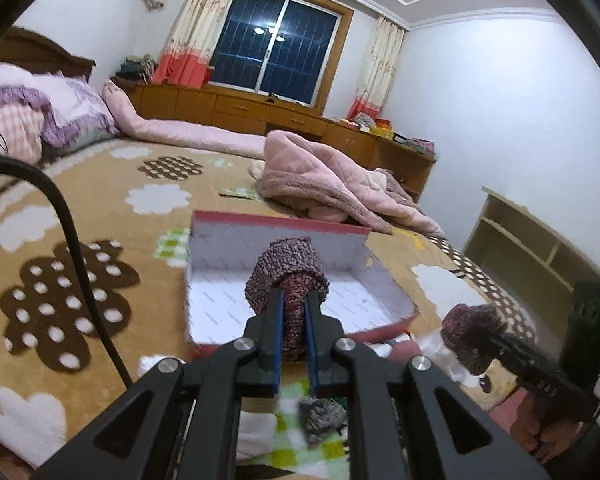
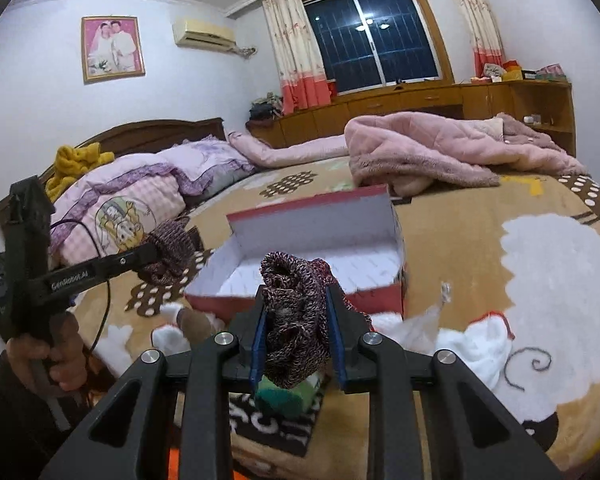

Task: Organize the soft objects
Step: 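Carry both held maroon socks over the shoebox and lower them inside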

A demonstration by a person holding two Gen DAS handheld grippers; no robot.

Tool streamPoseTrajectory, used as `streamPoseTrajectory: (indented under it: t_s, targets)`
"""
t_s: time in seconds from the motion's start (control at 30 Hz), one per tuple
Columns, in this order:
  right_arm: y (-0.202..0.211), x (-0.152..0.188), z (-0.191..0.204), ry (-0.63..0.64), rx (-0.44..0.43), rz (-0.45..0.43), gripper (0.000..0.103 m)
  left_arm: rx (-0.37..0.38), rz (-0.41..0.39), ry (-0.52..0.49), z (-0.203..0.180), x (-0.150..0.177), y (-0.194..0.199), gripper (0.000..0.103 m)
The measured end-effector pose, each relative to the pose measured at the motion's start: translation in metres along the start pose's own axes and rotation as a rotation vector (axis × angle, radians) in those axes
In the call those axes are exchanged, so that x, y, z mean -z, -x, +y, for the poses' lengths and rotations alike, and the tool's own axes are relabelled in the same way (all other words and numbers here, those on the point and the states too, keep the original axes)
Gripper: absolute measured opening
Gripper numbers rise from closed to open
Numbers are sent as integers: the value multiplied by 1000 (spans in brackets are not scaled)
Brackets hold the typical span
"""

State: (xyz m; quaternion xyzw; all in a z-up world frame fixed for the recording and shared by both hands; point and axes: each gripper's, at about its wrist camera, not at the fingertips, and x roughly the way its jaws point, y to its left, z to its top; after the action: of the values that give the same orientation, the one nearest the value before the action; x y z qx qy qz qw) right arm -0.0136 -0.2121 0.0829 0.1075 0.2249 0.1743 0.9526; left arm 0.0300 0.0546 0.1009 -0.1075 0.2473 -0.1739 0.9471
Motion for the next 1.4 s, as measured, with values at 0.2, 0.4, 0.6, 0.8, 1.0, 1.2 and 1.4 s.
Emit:
streamPoseTrajectory:
  t_s: [0.2, 0.4, 0.6, 0.8, 1.0, 1.2, 1.4]
  targets:
    - [-18, -13, -11, -60, 1, 35, 27, -51, 4, 4, 7, -11, -3, 10]
    - [-33, -24, -9, 4, -12, 31, 27, -76, 53, 33, 15, -11, -12, 10]
    - [-60, -35, -13, 29, -10, 96, 28, -76, 51, -6, 15, -7, -16, 10]
    - [-83, -43, -23, 23, 26, 122, 28, -71, 53, -49, 22, -2, -22, 10]
    - [-90, -29, -28, -39, -4, 139, 28, -56, 67, -50, 29, 3, -31, 10]
    - [-89, -30, -19, 15, 12, 164, 28, -41, 73, -58, 30, -3, -48, 10]
    - [-103, -35, -18, 30, 0, 184, 28, -43, 104, -57, 30, -4, -67, 10]
